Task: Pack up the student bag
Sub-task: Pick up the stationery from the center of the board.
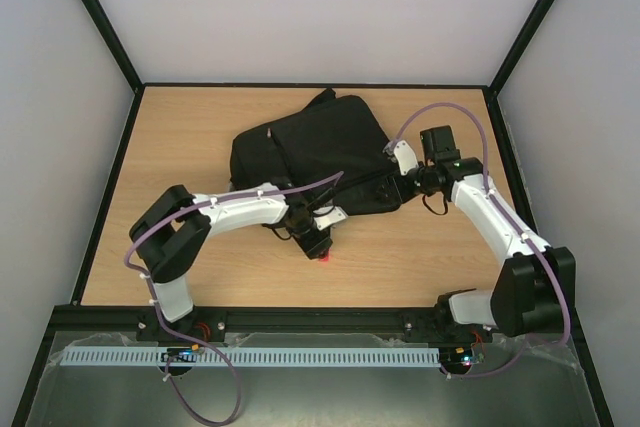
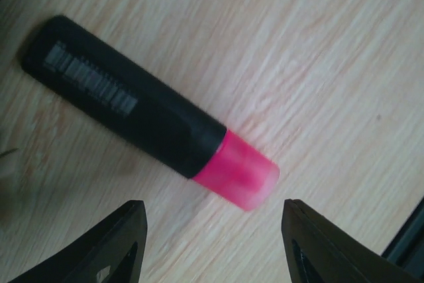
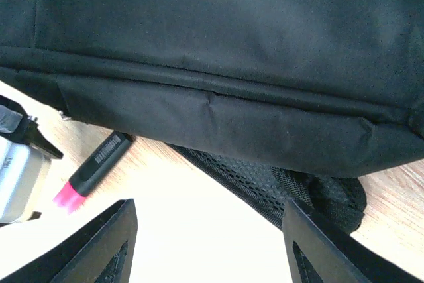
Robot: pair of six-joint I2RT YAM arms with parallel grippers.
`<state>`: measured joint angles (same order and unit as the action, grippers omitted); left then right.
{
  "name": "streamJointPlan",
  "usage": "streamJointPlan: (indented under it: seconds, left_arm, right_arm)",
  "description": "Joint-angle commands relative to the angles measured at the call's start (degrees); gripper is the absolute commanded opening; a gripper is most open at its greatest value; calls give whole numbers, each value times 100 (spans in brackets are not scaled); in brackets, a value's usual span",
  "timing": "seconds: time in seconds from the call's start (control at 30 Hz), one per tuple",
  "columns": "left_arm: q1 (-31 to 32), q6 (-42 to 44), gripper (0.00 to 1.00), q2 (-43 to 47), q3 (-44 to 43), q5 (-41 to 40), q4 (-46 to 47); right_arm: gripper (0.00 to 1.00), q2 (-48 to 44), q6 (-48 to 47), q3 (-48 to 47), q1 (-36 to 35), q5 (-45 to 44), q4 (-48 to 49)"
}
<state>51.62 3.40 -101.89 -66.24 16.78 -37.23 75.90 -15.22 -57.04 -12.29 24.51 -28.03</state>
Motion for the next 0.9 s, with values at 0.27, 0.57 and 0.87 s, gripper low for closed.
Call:
streamJointPlan:
  seconds: [0.27, 0.57, 0.87]
  left_arm:
    - [398, -1004, 59, -869, -691, -1065, -37]
    - [398, -833, 53, -944, -705, -1406, -219]
    - [-105, -451, 45, -618, -138, -1442, -284]
  right_arm:
    - [61, -420, 182, 440, 23, 232, 142]
    - [61, -524, 174, 603, 17, 307, 117]
    - [61, -372, 134, 433, 17, 247, 94]
